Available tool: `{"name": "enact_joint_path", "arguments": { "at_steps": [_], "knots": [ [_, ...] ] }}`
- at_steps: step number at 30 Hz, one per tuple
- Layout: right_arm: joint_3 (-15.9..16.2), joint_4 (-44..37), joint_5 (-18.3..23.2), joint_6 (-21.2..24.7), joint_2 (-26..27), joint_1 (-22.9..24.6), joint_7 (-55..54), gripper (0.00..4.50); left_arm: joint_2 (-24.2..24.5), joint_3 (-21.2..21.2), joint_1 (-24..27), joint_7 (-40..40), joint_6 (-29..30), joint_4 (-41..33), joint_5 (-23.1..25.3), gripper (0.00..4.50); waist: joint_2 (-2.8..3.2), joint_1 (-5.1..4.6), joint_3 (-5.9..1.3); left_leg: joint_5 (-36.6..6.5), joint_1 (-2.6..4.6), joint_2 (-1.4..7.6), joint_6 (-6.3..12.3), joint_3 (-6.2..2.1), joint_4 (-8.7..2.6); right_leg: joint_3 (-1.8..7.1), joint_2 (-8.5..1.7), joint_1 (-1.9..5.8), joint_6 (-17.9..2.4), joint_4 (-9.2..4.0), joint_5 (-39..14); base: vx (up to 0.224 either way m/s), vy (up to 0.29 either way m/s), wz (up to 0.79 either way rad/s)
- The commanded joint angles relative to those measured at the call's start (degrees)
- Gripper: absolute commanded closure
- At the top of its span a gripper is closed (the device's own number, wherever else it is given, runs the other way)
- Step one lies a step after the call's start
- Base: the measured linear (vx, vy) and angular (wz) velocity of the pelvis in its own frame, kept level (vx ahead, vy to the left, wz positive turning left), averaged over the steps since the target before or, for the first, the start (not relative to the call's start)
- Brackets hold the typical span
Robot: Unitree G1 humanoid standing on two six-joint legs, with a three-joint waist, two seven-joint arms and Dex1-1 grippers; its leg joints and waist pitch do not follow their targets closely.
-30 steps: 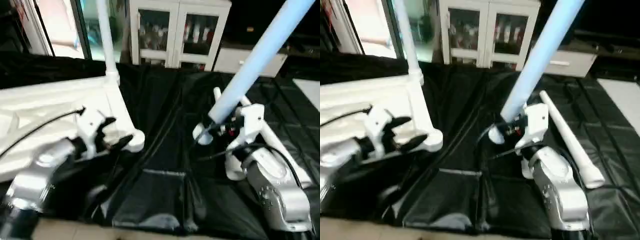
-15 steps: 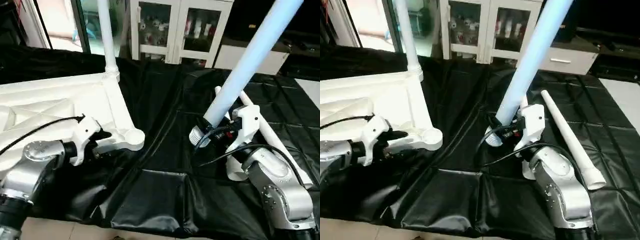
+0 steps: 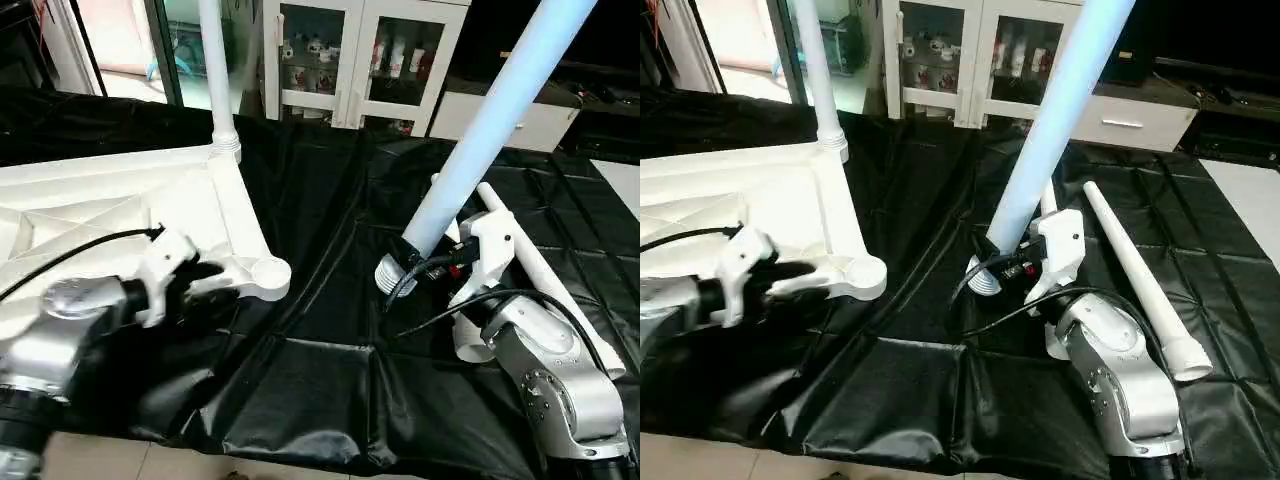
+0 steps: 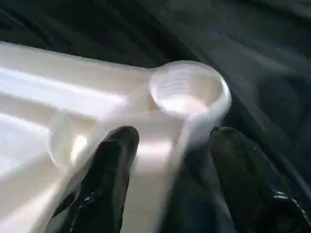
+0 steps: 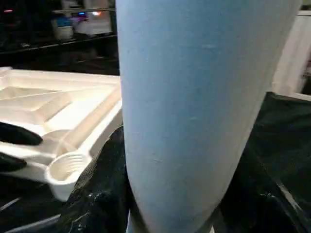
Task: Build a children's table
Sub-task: Pick table leg
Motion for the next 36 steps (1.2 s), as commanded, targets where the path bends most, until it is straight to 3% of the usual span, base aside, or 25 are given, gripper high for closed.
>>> {"name": "enact_joint_path", "arguments": {
  "at_steps": [1,5,8,9,10,11,13,14,15,16,18,19,20,21,22,23,24,25,26,27,30,32,34,35,36],
  "knots": [
    [-1.21,-0.85,-0.48,-0.11,0.37,-0.08,-1.57,2.64,-2.19,1.66,0.04,4.93,-0.76,-3.86,-0.69,1.70,0.99,-0.06,-2.89,-8.87,0.13,4.90,-2.09,-1.48,-6.13,3.11,-4.88,2.35,-14.25,-3.96,-2.87,0.000,0.000,0.00],
    [-2.33,-0.91,-0.57,-0.60,1.15,0.43,-3.37,2.64,-7.56,2.51,2.16,11.80,-1.42,-10.77,-0.62,1.70,0.64,0.19,-2.84,-8.51,-0.31,4.49,-0.18,-1.02,-5.79,3.69,-5.62,2.78,-14.04,-4.63,-4.18,0.000,0.000,0.00],
    [-2.52,-0.80,-0.60,-0.67,1.23,0.50,-3.64,2.64,-8.34,2.57,2.50,12.87,-0.99,-11.81,-0.49,1.70,0.04,2.09,-3.05,-4.90,-1.68,4.01,5.18,-1.30,-1.82,7.28,-11.64,4.50,-14.92,-7.77,-10.88,0.000,0.000,0.00],
    [-2.80,-0.42,-1.14,-1.14,1.33,0.50,-4.38,2.64,-9.50,2.84,2.91,14.94,-0.96,-12.99,0.15,1.70,0.42,3.61,-3.26,-4.04,-3.61,5.02,5.47,-3.85,3.10,10.57,-17.04,5.33,-16.24,-10.10,-16.47,-0.001,0.060,-0.03],
    [-3.28,0.04,-1.58,-1.38,1.59,0.47,-5.46,2.64,-10.62,3.31,3.43,17.11,-0.48,-14.03,0.65,1.70,0.52,3.94,-3.18,-4.33,-4.76,4.55,4.60,-5.07,4.72,11.08,-17.17,5.35,-17.82,-10.33,-16.60,-0.006,0.099,-0.03],
    [-3.60,0.41,-2.23,-1.80,1.74,0.51,-6.51,2.64,-11.78,3.90,4.06,19.35,-0.16,-14.98,1.32,1.70,0.78,4.09,-3.23,-3.99,-4.75,4.62,4.19,-5.38,4.44,10.46,-16.27,5.05,-18.67,-10.05,-15.58,-0.006,0.099,-0.03],
    [-3.65,0.84,-2.90,-2.49,1.85,0.82,-7.27,2.64,-13.68,4.77,5.66,23.47,0.90,-16.95,2.37,1.70,1.52,3.73,-3.07,-0.12,-2.91,3.61,7.57,-3.92,-1.37,5.71,-8.98,3.37,-17.59,-8.28,-13.62,-0.012,0.185,0.07],
    [-3.65,0.84,-2.90,-2.49,1.85,0.82,-7.27,2.64,-13.68,4.77,5.66,23.47,0.90,-16.95,2.37,1.70,2.90,1.37,-3.79,3.75,1.80,3.18,15.79,-2.89,-5.01,1.02,-1.31,0.13,-13.19,-3.43,-10.39,-0.011,0.215,0.13],
    [-3.21,1.04,-3.84,-3.35,1.46,1.03,-7.38,2.64,-15.09,5.22,6.92,25.53,0.88,-18.27,2.37,1.70,4.20,-0.90,-4.30,12.09,4.85,2.99,25.75,-4.37,-5.43,-2.95,2.63,-4.16,-6.12,4.70,-9.93,-0.010,0.256,0.14],
    [-3.09,1.19,-4.06,-3.65,1.41,0.99,-7.43,2.64,-15.69,5.31,7.48,26.62,0.98,-18.88,2.74,1.70,3.65,-0.60,-4.19,16.02,4.58,3.76,28.72,-4.53,-5.72,-3.43,2.34,-4.87,-2.27,6.43,-9.65,-0.025,0.254,0.11],
    [-3.18,1.44,-4.11,-3.77,1.63,0.80,-7.61,2.64,-16.56,5.27,8.15,28.13,0.72,-19.67,3.48,1.70,2.74,0.29,-3.48,18.82,1.71,5.82,31.65,-3.48,-6.97,-4.03,0.67,-5.07,3.39,7.88,-8.01,-0.041,0.232,0.07],
    [-3.27,1.75,-4.24,-3.95,1.86,0.54,-7.87,2.64,-17.42,5.22,8.42,29.54,0.53,-20.06,4.03,1.70,1.43,0.42,-3.25,12.23,1.35,5.64,29.07,-2.72,-7.55,-3.45,-0.45,-4.04,3.45,6.29,-6.69,-0.088,0.170,-0.14],
    [-3.33,1.94,-4.37,-4.09,2.02,0.37,-8.07,2.64,-18.04,5.09,8.42,30.76,-0.32,-20.20,4.79,1.70,-1.67,1.10,-3.46,-2.60,-0.36,3.97,17.97,-0.96,-6.25,1.40,-5.86,-1.35,3.43,-0.44,-8.20,-0.088,0.170,-0.14],
    [-3.60,2.18,-4.63,-4.41,2.52,0.18,-8.71,2.64,-19.89,5.38,7.91,34.39,-0.29,-20.62,6.00,1.70,-2.37,4.01,-3.36,-10.38,-4.43,0.33,6.97,-4.06,8.21,11.75,-18.66,-0.04,8.71,-8.79,-22.87,-0.109,0.163,0.02],
    [-3.69,2.21,-4.64,-4.46,2.67,0.15,-8.89,2.64,-20.17,5.17,7.77,35.29,-0.65,-20.80,6.84,1.70,-1.15,3.57,-4.39,-8.68,-5.71,-0.44,1.98,-6.96,10.25,12.28,-18.69,2.13,3.86,-7.76,-23.47,-0.091,0.170,-0.11],
    [-3.82,2.22,-4.63,-4.52,2.85,0.16,-9.11,2.64,-20.47,4.83,7.61,36.40,-1.06,-21.11,8.01,1.70,-1.36,2.11,-2.25,-4.90,-5.97,0.22,-4.14,-7.42,8.08,4.57,-13.61,3.23,-4.69,-7.38,-25.28,-0.091,0.170,-0.11],
    [-3.84,2.18,-4.71,-4.54,2.85,0.18,-9.18,2.64,-21.25,4.13,7.32,37.40,-0.29,-21.56,8.75,1.70,0.59,0.85,-1.41,-8.38,-0.33,1.71,-6.38,-6.95,0.86,-1.82,-5.23,-0.34,-9.39,-6.58,-27.23,-0.093,0.184,-0.27],
    [-3.75,2.21,-4.73,-4.63,2.78,0.18,-9.22,2.64,-21.70,4.10,7.28,37.71,0.53,-21.77,8.41,1.70,4.35,-0.61,-2.23,-22.17,0.59,8.26,-10.72,-10.89,-6.22,-2.08,0.37,-0.49,-5.94,-0.41,-14.25,-0.125,0.227,0.14],
    [-3.73,2.21,-4.70,-4.64,2.77,0.21,-9.34,2.64,-22.31,3.87,7.18,37.97,0.66,-21.86,8.21,1.70,4.70,-1.84,-3.22,-23.47,0.93,11.74,-12.95,-12.47,-8.46,-1.82,0.11,-0.77,-4.37,2.78,-6.43,-0.125,0.227,0.14],
    [-3.73,2.23,-4.66,-4.66,2.77,0.23,-9.43,2.64,-22.69,3.70,7.12,38.14,0.58,-21.90,8.14,1.70,5.40,-1.83,-2.93,-21.25,0.12,12.20,-13.99,-13.02,-9.51,-2.48,0.84,-1.75,-2.57,5.99,-3.71,-0.120,0.220,0.19],
    [-4.01,2.33,-5.15,-4.67,2.59,0.50,-9.92,2.64,-23.39,2.55,7.08,38.30,0.71,-22.01,8.90,1.70,5.66,-1.62,-3.97,-18.07,0.88,10.38,-9.26,-11.87,-9.08,-2.91,1.48,-3.07,-1.71,6.51,-7.09,-0.084,0.115,0.01],
    [-4.53,2.58,-5.50,-4.24,2.47,0.66,-10.58,2.64,-24.32,2.54,7.01,38.69,2.57,-22.26,8.45,1.70,4.80,-1.85,-4.70,-16.38,1.97,8.90,-3.10,-12.12,-8.99,-2.38,1.07,-2.36,-2.26,4.64,-7.06,-0.089,0.005,-0.12],
    [-4.86,2.66,-5.63,-3.73,2.33,0.77,-10.85,2.64,-24.56,2.74,6.64,39.57,2.45,-22.46,8.98,1.70,3.33,-1.59,-4.09,-16.87,0.58,7.34,4.26,-10.41,-9.59,-0.72,-0.33,-0.07,-3.29,1.61,-4.95,-0.102,-0.085,-0.14],
    [-4.86,2.66,-5.63,-3.73,2.33,0.77,-10.85,2.64,-24.56,2.74,6.64,39.57,2.45,-22.46,8.98,1.70,0.53,-1.27,-3.97,-17.77,-1.87,4.27,5.72,-7.65,-7.05,2.32,-3.43,1.74,-4.63,-3.28,-4.71,-0.100,-0.116,-0.12],
    [-4.80,2.62,-5.61,-3.54,2.22,0.85,-10.68,2.64,-24.48,2.81,6.42,40.08,2.70,-22.34,9.34,1.70,-0.77,1.62,-3.89,-9.36,-3.50,0.39,3.16,-3.20,-1.20,4.15,-8.95,2.56,-1.57,-8.27,-16.62,-0.112,-0.161,-0.12]
  ]
}}
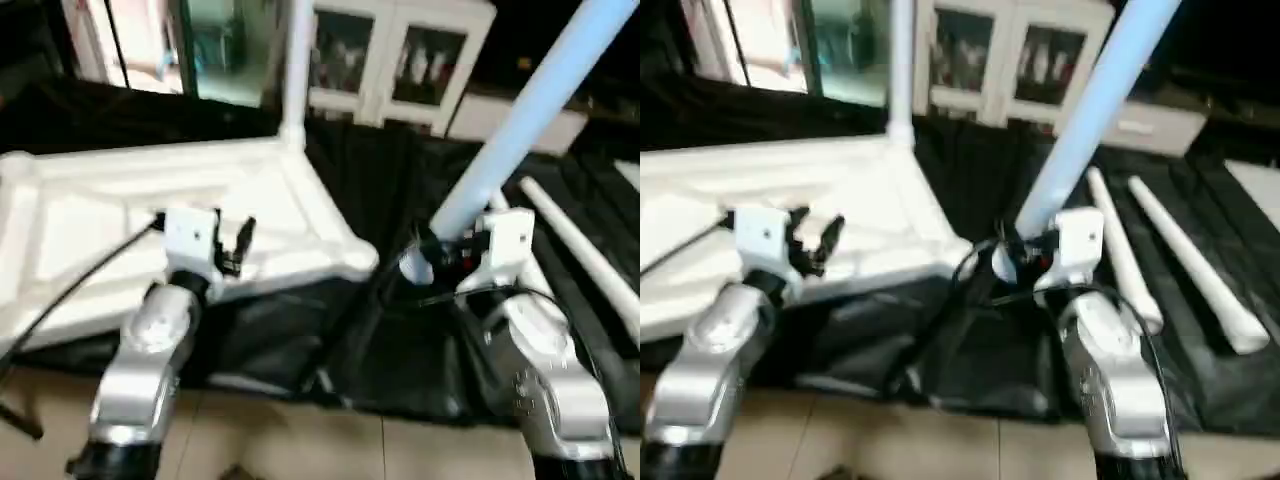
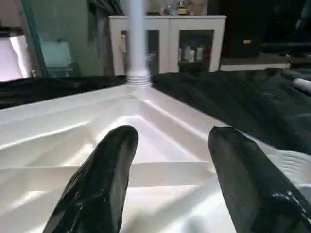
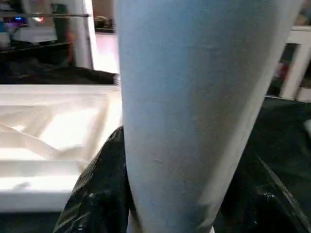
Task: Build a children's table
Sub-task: Pick table leg
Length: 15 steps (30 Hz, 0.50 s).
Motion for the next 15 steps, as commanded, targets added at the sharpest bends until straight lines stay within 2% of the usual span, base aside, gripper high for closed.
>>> {"name": "enact_joint_path", "arguments": {
  "at_steps": [1,2,3,4,5,6,7,8,9,10,11,12,13,14,15],
  "knots": [
    [-1.81,-0.30,-0.62,0.61,-0.71,0.18,-0.64,2.64,0.01,-1.19,-0.88,0.45,0.72,-1.56,0.42,1.70,-1.81,2.38,-3.08,-7.33,0.77,0.89,2.93,1.38,-0.25,6.54,-10.97,1.60,3.16,-10.14,-18.48,-0.111,-0.163,-0.15],
    [-1.39,-0.50,-0.47,0.88,-0.98,0.39,-0.25,2.64,0.17,-1.05,-1.20,0.75,-0.24,-1.20,0.76,1.70,-2.05,2.65,-2.90,-1.91,-0.49,1.22,2.01,1.69,-1.52,5.79,-9.09,2.12,8.53,-9.51,-24.15,-0.111,-0.163,-0.15],
    [-0.91,-0.78,-0.41,0.91,-1.13,0.63,0.08,2.64,0.17,-0.87,-1.49,0.76,-1.14,-0.95,0.86,1.70,-1.15,2.81,-2.60,-1.51,0.03,2.24,0.08,2.19,-3.41,4.26,-7.26,1.28,7.51,-9.43,-24.05,-0.078,-0.117,-0.15],
    [-0.74,-0.89,-0.41,0.88,-1.16,0.70,0.14,2.64,0.12,-0.78,-1.60,0.70,-1.56,-0.92,0.91,1.70,-0.83,2.59,-2.47,-2.78,0.09,2.55,-0.56,2.23,-4.15,3.60,-6.40,1.19,6.53,-9.15,-23.01,-0.056,-0.062,-0.12],
    [-0.71,-0.90,-0.41,0.87,-1.17,0.72,0.15,2.64,0.11,-0.77,-1.62,0.69,-1.62,-0.92,0.92,1.70,-0.16,2.40,-2.22,-7.23,0.82,3.09,-2.02,2.45,-5.16,2.76,-5.32,0.76,4.08,-9.08,-23.15,-0.056,-0.062,-0.12],
    [-0.40,-1.09,-0.37,0.77,-1.18,0.76,0.34,2.64,-0.40,-0.24,-1.62,0.08,-1.08,-1.43,-0.21,1.70,0.30,1.98,-1.94,-13.97,1.89,3.57,-3.27,2.63,-5.54,2.49,-5.02,0.43,2.03,-9.23,-27.28,0.000,0.000,0.00],
    [-0.39,-1.10,-0.36,0.77,-1.18,0.76,0.35,2.64,-0.43,-0.22,-1.62,0.07,-1.04,-1.46,-0.24,1.70,0.37,1.81,-1.93,-18.38,2.71,3.88,-3.83,2.61,-5.69,2.38,-4.98,0.43,1.32,-9.31,-30.09,0.000,0.000,0.00],
    [-0.25,-1.14,-0.37,0.74,-1.21,0.74,0.42,2.64,-0.60,-0.07,-1.56,-0.05,-0.73,-1.73,-0.50,1.70,0.60,1.53,-1.72,-24.51,3.45,4.31,-4.08,2.21,-6.27,2.20,-4.77,0.45,0.29,-9.50,-32.20,0.000,0.000,0.00],
    [-0.10,-1.22,-0.42,0.77,-1.24,0.73,0.53,2.64,-0.64,-0.07,-1.50,-0.21,-0.64,-1.90,-0.54,1.70,0.79,1.07,-1.60,-30.29,4.27,4.43,-3.86,1.90,-6.64,1.54,-4.53,1.02,-0.41,-10.12,-34.32,0.000,0.000,0.00],
    [-0.08,-1.21,-0.42,0.77,-1.25,0.73,0.54,2.64,-0.64,-0.06,-1.49,-0.19,-0.62,-1.90,-0.54,1.70,1.07,0.96,-1.33,-32.93,4.76,4.54,-3.63,1.75,-6.81,1.18,-4.38,1.19,-0.83,-10.43,-34.93,0.001,0.073,-0.07],
    [0.00,-1.21,-0.45,0.80,-1.28,0.70,0.64,2.64,-0.66,0.00,-1.44,-0.09,-0.51,-1.92,-0.54,1.70,1.49,0.54,-0.92,-38.87,6.76,4.60,-3.02,1.64,-6.89,0.09,-3.66,1.11,-1.57,-11.35,-35.35,0.001,0.073,-0.07],
    [0.07,-1.20,-0.47,0.81,-1.34,0.67,0.76,2.64,-0.63,0.02,-1.37,-0.02,-0.48,-1.92,-0.57,1.70,2.30,-0.02,-0.21,-46.00,8.39,5.05,-3.36,1.18,-7.73,-1.42,-2.70,1.58,-1.92,-11.41,-33.50,0.027,0.088,-0.08],
    [0.13,-1.19,-0.52,0.81,-1.40,0.63,0.86,2.64,-0.59,0.05,-1.32,0.01,-0.49,-1.93,-0.62,1.70,2.84,-0.37,-0.31,-50.25,7.60,6.02,-3.66,0.43,-9.97,-1.79,-2.24,3.88,-2.24,-9.16,-26.31,0.065,0.096,-0.17],
    [0.13,-1.19,-0.52,0.81,-1.41,0.63,0.88,2.64,-0.58,0.05,-1.31,0.01,-0.49,-1.93,-0.62,1.70,3.07,-0.35,-0.26,-52.04,7.41,6.33,-3.79,0.31,-10.99,-1.64,-2.02,4.45,-2.37,-7.77,-22.95,0.065,0.096,-0.17],
    [0.13,-1.10,-0.61,0.80,-1.45,0.54,1.06,2.64,-0.46,0.05,-1.20,0.00,-0.68,-1.88,-0.67,1.70,2.71,-0.77,-0.49,-52.51,8.63,6.30,-3.55,0.40,-11.21,-1.03,-2.44,3.94,-3.40,-7.73,-19.23,0.063,0.079,-0.17]
  ]
}}
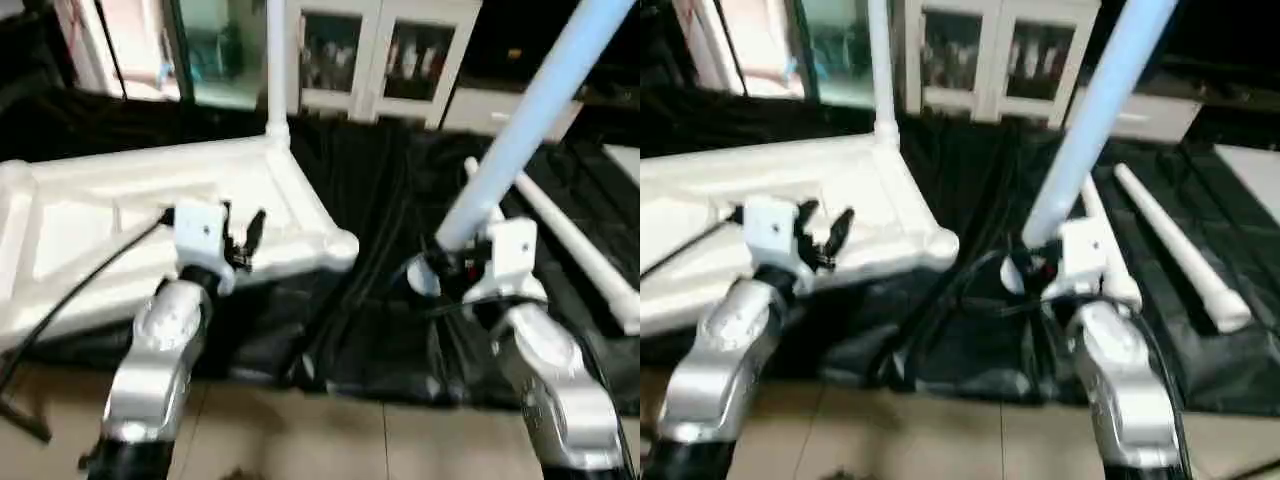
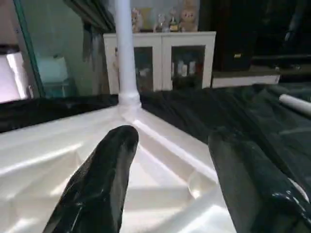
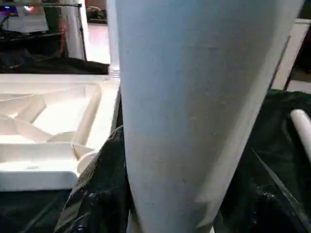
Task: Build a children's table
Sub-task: Pick table leg
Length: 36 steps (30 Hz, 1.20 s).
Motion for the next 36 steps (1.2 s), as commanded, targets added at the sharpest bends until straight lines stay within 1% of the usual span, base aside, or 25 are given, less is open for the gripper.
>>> {"name": "enact_joint_path", "arguments": {
  "at_steps": [1,2,4,5,7,8,9,10,12,13,14,15,16,17,18,19,20,21,22,23,25,28,30,33,36],
  "knots": [
    [-0.82,-0.99,0.07,0.42,-0.41,-0.77,0.20,2.64,-0.27,-0.39,-0.35,-0.01,0.36,-0.65,-0.58,1.70,0.56,-1.42,-1.97,-51.77,3.36,3.47,-2.65,-2.20,-7.49,1.17,-2.55,-0.73,-3.57,-4.06,-20.81,0.068,0.043,-0.06],
    [-0.79,-0.93,0.04,0.39,-0.44,-0.80,0.24,2.64,-0.30,-0.35,-0.32,0.02,0.29,-0.63,-0.50,1.70,-0.12,-1.45,-1.95,-46.48,3.50,1.81,-2.09,-0.66,-5.71,2.21,-4.04,-0.78,-4.78,-6.57,-26.78,0.068,0.043,-0.06],
    [-0.71,-0.80,0.01,0.37,-0.54,-0.89,0.31,2.64,-0.40,-0.33,-0.29,-0.07,0.28,-0.61,-0.46,1.70,-1.47,0.49,-2.88,-21.52,-1.62,0.25,2.97,1.75,-3.00,4.89,-6.80,4.36,-3.30,-8.86,-35.31,0.107,0.023,-0.06],
    [-0.71,-0.80,0.01,0.37,-0.54,-0.90,0.31,2.64,-0.40,-0.32,-0.28,-0.07,0.28,-0.61,-0.46,1.70,-1.19,0.98,-3.33,-17.65,-1.45,0.59,3.95,1.91,-2.84,4.82,-6.90,4.48,-3.56,-8.80,-33.99,0.108,0.023,-0.06],
    [-0.64,-0.71,0.06,0.35,-0.62,-1.00,0.30,2.64,-0.38,-0.40,-0.24,-0.27,0.24,-0.67,-0.23,1.70,-0.65,0.72,-4.17,-12.00,-0.96,0.75,5.31,1.85,-3.91,3.11,-3.95,4.52,-4.76,-7.25,-22.16,0.133,0.023,0.02],
    [-0.61,-0.69,0.10,0.36,-0.64,-1.03,0.30,2.64,-0.38,-0.43,-0.23,-0.34,0.23,-0.71,-0.13,1.70,0.05,0.04,-4.72,-10.30,1.72,1.63,6.86,0.75,-4.66,2.03,-2.34,3.24,-6.13,-5.34,-11.59,0.154,0.021,0.05],
    [-0.59,-0.62,0.06,0.33,-0.64,-1.07,0.31,2.64,-0.30,-0.62,-0.18,-0.44,0.28,-0.79,0.04,1.70,0.46,-1.61,-5.10,-6.41,5.31,3.19,12.32,-2.16,-4.82,0.69,-0.85,0.62,-6.45,-2.35,-3.09,0.205,0.006,0.09],
    [-0.57,-0.58,0.03,0.30,-0.65,-1.10,0.31,2.64,-0.25,-0.76,-0.15,-0.50,0.33,-0.85,0.14,1.70,0.75,-3.19,-5.49,-2.63,10.42,5.73,20.54,-5.70,-3.70,0.19,-1.03,-4.81,-4.82,1.31,-3.10,0.223,-0.010,0.07],
    [-0.54,-0.57,-0.05,0.29,-0.65,-1.11,0.31,2.64,-0.23,-0.92,-0.10,-0.65,0.46,-0.92,0.26,1.70,-0.36,-3.72,-5.55,10.52,11.99,8.20,31.89,-7.92,-2.28,2.01,-3.21,-9.81,2.19,5.24,-4.58,0.201,-0.025,0.05],
    [-0.52,-0.56,-0.08,0.29,-0.64,-1.10,0.28,2.64,-0.28,-1.06,-0.04,-0.83,0.58,-0.96,0.23,1.70,-1.09,-4.00,-5.53,13.05,11.45,7.96,32.44,-7.44,-2.02,3.14,-4.07,-10.34,2.99,5.06,-3.17,0.072,-0.087,-0.09],
    [-0.51,-0.53,-0.12,0.28,-0.66,-1.10,0.27,2.64,-0.27,-1.15,-0.01,-1.01,0.85,-1.01,0.10,1.70,-2.79,-3.14,-4.73,8.78,6.25,1.91,26.47,-2.41,-0.47,5.36,-5.17,-6.82,1.06,0.30,4.11,0.072,-0.087,-0.09],
    [-0.49,-0.49,-0.15,0.25,-0.67,-1.11,0.26,2.64,-0.25,-1.19,0.03,-1.17,1.00,-1.04,-0.04,1.70,-5.92,-0.46,-4.79,-5.34,-2.26,-6.15,19.48,2.19,4.87,11.84,-6.86,2.83,-0.95,-3.10,4.44,0.019,-0.091,0.00],
    [-0.50,-0.44,-0.14,0.21,-0.68,-1.10,0.26,2.64,-0.31,-1.22,0.11,-1.37,0.75,-1.05,-0.26,1.70,-5.23,0.47,-5.00,-7.21,-5.64,-5.32,16.87,0.51,7.94,14.35,-10.63,5.77,-4.72,-3.38,8.93,0.106,-0.069,0.01],
    [-0.52,-0.31,-0.17,0.09,-0.73,-1.08,0.24,2.64,-0.22,-1.60,0.38,-1.63,1.03,-1.15,-0.23,1.70,-5.14,1.07,-5.37,-1.38,-7.34,-3.93,9.66,-1.02,8.70,11.39,-9.99,6.17,-6.64,-1.17,23.08,0.106,-0.069,0.01],
    [-0.51,-0.25,-0.19,0.04,-0.75,-1.08,0.22,2.64,-0.11,-1.83,0.49,-1.81,1.18,-1.15,-0.14,1.70,-4.56,0.72,-5.17,6.76,-7.78,-3.35,4.62,-1.57,6.33,8.37,-8.28,5.45,-6.95,1.79,45.94,0.125,-0.055,-0.18],
    [-0.50,-0.24,-0.21,0.03,-0.73,-1.07,0.18,2.64,0.03,-2.17,0.73,-2.32,1.11,-1.21,-0.24,1.70,-3.86,0.69,-4.92,10.96,-6.70,-2.74,3.96,-1.75,3.75,6.17,-7.05,3.66,-6.37,2.19,52.27,0.000,0.000,0.00],
    [-0.50,-0.24,-0.21,0.03,-0.73,-1.07,0.18,2.64,0.03,-2.17,0.73,-2.32,1.11,-1.21,-0.24,1.70,-1.04,0.35,-4.96,17.60,-4.45,-1.42,4.72,-2.17,-0.47,2.83,-4.47,1.56,-4.50,2.30,50.64,0.000,0.000,0.00],
    [-0.49,-0.23,-0.23,0.03,-0.70,-1.06,0.14,2.64,0.11,-2.41,0.93,-2.80,0.98,-1.28,-0.41,1.70,0.61,-1.35,-5.13,22.53,-3.85,2.48,10.19,-5.39,-0.11,1.61,-2.33,0.25,-1.99,5.22,39.60,-0.077,0.021,-0.26],
    [-0.46,-0.22,-0.26,0.02,-0.70,-1.07,0.08,2.64,0.16,-2.55,1.12,-3.35,1.02,-1.41,-0.76,1.70,0.68,-0.95,-6.24,33.94,1.01,6.05,14.72,-7.41,2.09,4.03,-3.77,-4.56,-1.65,4.28,23.75,0.000,0.000,0.00],
    [-0.44,-0.24,-0.29,-0.03,-0.71,-1.04,0.04,2.64,0.17,-2.58,1.43,-4.33,1.96,-1.65,-1.83,1.70,0.00,-1.60,-5.92,35.42,0.14,6.27,15.67,-7.54,1.31,4.99,-5.11,-4.22,-1.99,3.45,20.52,0.000,0.000,0.00],
    [-0.44,-0.33,-0.27,-0.11,-0.81,-0.94,0.01,2.64,0.34,-2.62,1.88,-6.18,3.05,-1.98,-3.18,1.70,-0.83,0.43,-4.82,15.65,-3.79,1.69,10.30,-2.84,0.50,5.45,-6.51,-1.07,-7.15,0.51,18.83,-0.044,0.056,-0.01],
    [-0.73,-0.32,-0.14,-0.19,-1.02,-0.82,0.42,2.64,2.25,-3.38,2.57,-10.55,4.33,-2.33,-5.40,1.53,-0.47,0.64,-3.51,-12.78,-2.51,2.96,2.28,-1.77,-2.33,5.03,-5.74,-1.42,-10.30,-1.15,-0.07,-0.068,0.039,0.00],
    [-0.79,-0.40,0.40,-0.02,-1.37,-0.83,1.37,2.64,4.46,-3.68,3.11,-14.69,4.92,-2.47,-7.21,1.53,-0.26,0.33,-2.72,-24.51,-1.81,2.87,-1.89,-1.49,-3.47,5.13,-5.59,-2.24,-9.16,-2.35,-14.83,-0.094,0.033,0.01],
    [-0.41,-0.71,2.54,0.71,-2.55,-0.93,4.91,2.64,11.26,-5.25,3.76,-24.12,6.36,-2.02,-8.71,1.34,-0.33,0.11,-2.04,-36.69,-0.86,2.49,-6.24,-2.15,-3.56,5.37,-6.60,-3.45,-4.62,-4.39,-31.32,-0.113,0.035,-0.07],
    [0.62,-1.59,5.23,1.81,-4.67,-0.76,10.23,2.64,17.95,-5.83,2.99,-32.00,7.41,0.73,-8.48,1.14,0.03,-0.12,-2.49,-34.62,-1.48,2.46,-6.41,-2.25,-4.72,5.19,-5.92,-2.94,-4.02,-3.83,-24.72,-0.070,0.042,-0.13]
  ]
}}
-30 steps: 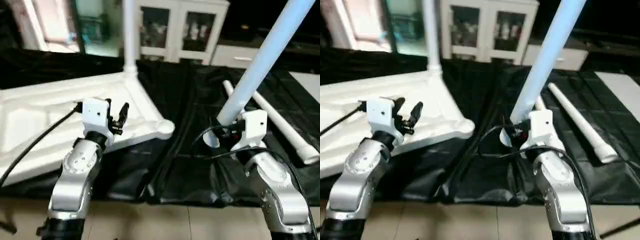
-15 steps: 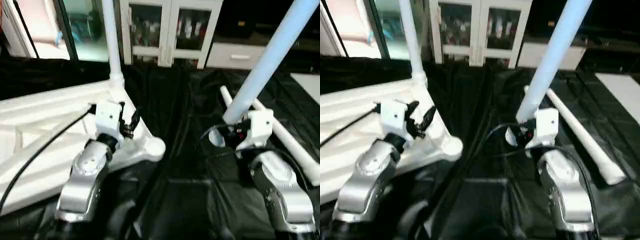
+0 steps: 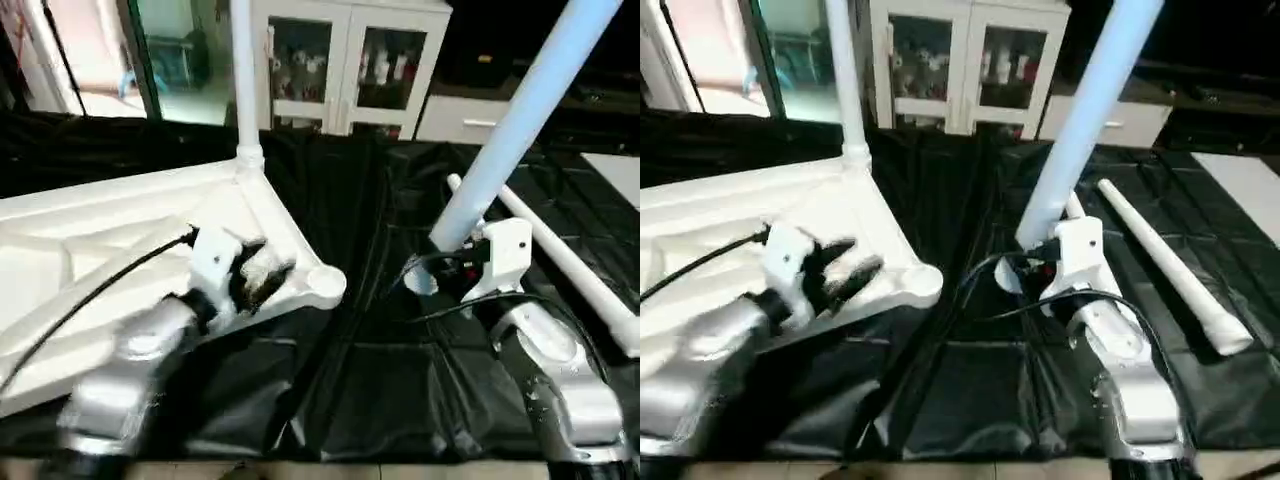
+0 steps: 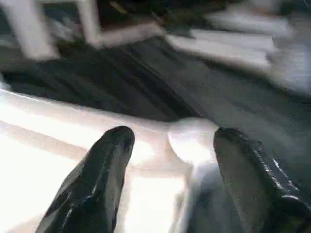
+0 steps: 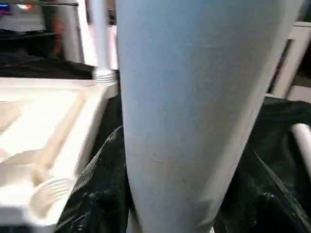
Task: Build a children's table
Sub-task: Pick table leg
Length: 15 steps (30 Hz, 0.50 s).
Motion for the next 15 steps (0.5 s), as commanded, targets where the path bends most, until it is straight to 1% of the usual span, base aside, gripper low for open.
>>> {"name": "enact_joint_path", "arguments": {
  "at_steps": [1,2,3,4,5,6,7,8,9,10,11,12,13,14,15],
  "knots": [
    [0.63,-2.37,3.30,1.35,-1.91,-0.16,5.14,2.64,3.49,-0.56,-1.39,-6.70,0.87,2.67,0.33,1.07,0.57,-0.60,-2.08,-33.66,2.15,4.91,-9.02,-3.00,-6.92,3.13,-5.66,-0.77,-4.99,-6.23,-21.16,0.000,0.000,0.00],
    [0.73,-2.60,3.94,1.54,-2.25,-0.13,6.19,2.64,4.34,-0.57,-1.92,-7.68,0.80,3.45,0.35,0.97,0.56,-0.55,-2.21,-33.07,2.17,4.94,-8.97,-2.96,-6.95,3.09,-5.74,-0.71,-5.35,-6.09,-19.65,0.000,0.000,0.00],
    [0.83,-2.67,4.51,1.92,-2.65,-0.16,7.19,2.64,5.33,-0.84,-2.68,-9.04,0.72,4.51,0.38,0.85,0.31,-0.63,-2.01,-32.66,2.16,5.03,-8.79,-2.74,-7.12,3.18,-5.77,-1.04,-5.85,-6.09,-18.33,0.000,0.000,0.00],
    [0.80,-2.61,5.05,2.30,-2.89,-0.21,8.00,2.64,6.51,-1.45,-3.49,-10.52,0.69,5.74,0.58,0.76,0.46,-0.46,-1.94,-33.71,2.45,5.00,-9.02,-2.55,-7.00,3.20,-6.05,-1.43,-6.17,-6.17,-19.95,0.000,0.000,0.00],
    [0.80,-2.61,5.05,2.30,-2.89,-0.21,8.00,2.64,6.51,-1.45,-3.49,-10.52,0.69,5.74,0.58,0.69,0.38,-0.46,-1.95,-34.05,2.52,4.99,-9.11,-2.45,-6.87,3.28,-6.27,-1.58,-6.26,-6.27,-20.98,0.000,0.000,0.00],
    [0.76,-2.35,5.34,2.55,-3.13,-0.37,8.64,2.64,7.68,-2.42,-4.41,-12.13,-0.03,7.33,1.36,0.69,0.23,-0.42,-1.90,-34.51,2.51,5.08,-9.33,-2.49,-6.79,3.27,-6.61,-1.62,-6.34,-6.54,-22.50,0.000,0.000,0.00],
    [0.86,-1.81,5.11,2.45,-3.52,-0.64,9.31,2.64,8.51,-3.40,-5.82,-13.30,-1.03,9.68,2.31,0.53,0.02,-0.41,-1.90,-34.53,2.46,5.07,-9.27,-2.50,-6.82,3.18,-6.62,-1.59,-6.05,-6.63,-23.05,0.000,0.000,0.00],
    [0.94,-1.41,4.91,2.30,-3.79,-0.84,9.71,2.64,8.97,-4.03,-6.75,-13.93,-1.71,11.21,2.91,0.53,0.06,-0.35,-1.97,-34.51,2.43,5.05,-9.34,-2.49,-6.85,3.09,-6.62,-1.58,-5.74,-6.58,-23.22,0.000,0.000,0.00],
    [0.95,-0.94,4.90,2.19,-4.06,-1.09,10.04,2.64,8.81,-4.59,-8.34,-14.09,-2.95,13.60,3.72,0.53,-0.12,-0.35,-1.90,-34.83,2.19,5.02,-9.61,-2.34,-7.12,2.91,-6.58,-1.63,-5.24,-6.46,-23.61,0.000,0.000,0.00],
    [0.97,-0.63,4.84,2.06,-4.27,-1.28,10.17,2.64,8.31,-4.94,-9.81,-14.13,-3.57,15.60,4.12,0.53,-0.09,-0.22,-2.00,-35.39,2.31,5.14,-9.94,-2.35,-7.13,2.88,-6.76,-1.75,-5.32,-6.39,-23.29,0.000,0.000,0.00],
    [0.94,-0.48,4.95,2.04,-4.42,-1.39,10.33,2.64,7.81,-5.14,-10.86,-14.47,-3.99,17.00,4.29,0.53,-0.10,-0.27,-1.95,-35.84,2.34,5.12,-10.08,-2.27,-7.15,2.81,-6.71,-1.84,-5.42,-6.42,-23.34,0.000,0.000,0.00],
    [0.94,-0.48,4.95,2.04,-4.42,-1.39,10.33,2.64,7.81,-5.14,-10.86,-14.47,-3.99,17.00,4.29,0.53,-0.05,-0.20,-1.92,-36.41,2.42,5.14,-10.17,-2.25,-7.17,2.76,-6.76,-1.88,-5.51,-6.47,-23.47,0.000,0.000,0.00],
    [0.85,-0.35,4.98,2.09,-4.43,-1.53,10.36,2.64,6.25,-5.91,-12.78,-15.34,-4.49,19.02,4.38,0.53,-0.05,-0.16,-1.90,-37.96,2.51,5.20,-10.49,-2.23,-7.25,2.65,-6.72,-2.01,-5.51,-6.45,-23.77,0.000,0.000,0.00],
    [0.85,-0.35,4.90,2.09,-4.42,-1.54,10.34,2.64,5.78,-6.22,-13.28,-15.65,-4.67,19.50,4.42,0.53,0.02,-0.18,-1.72,-38.78,2.59,5.15,-10.46,-2.09,-7.27,2.59,-6.74,-2.13,-5.44,-6.69,-24.67,0.000,0.000,0.00],
    [0.83,-0.39,4.76,2.09,-4.38,-1.50,10.27,2.64,5.01,-6.56,-14.02,-15.28,-4.88,20.35,4.70,0.53,0.23,0.03,-1.78,-40.91,2.87,5.28,-10.82,-2.09,-7.28,2.34,-6.93,-2.12,-5.34,-6.86,-25.74,0.000,0.000,0.00]
  ]
}}
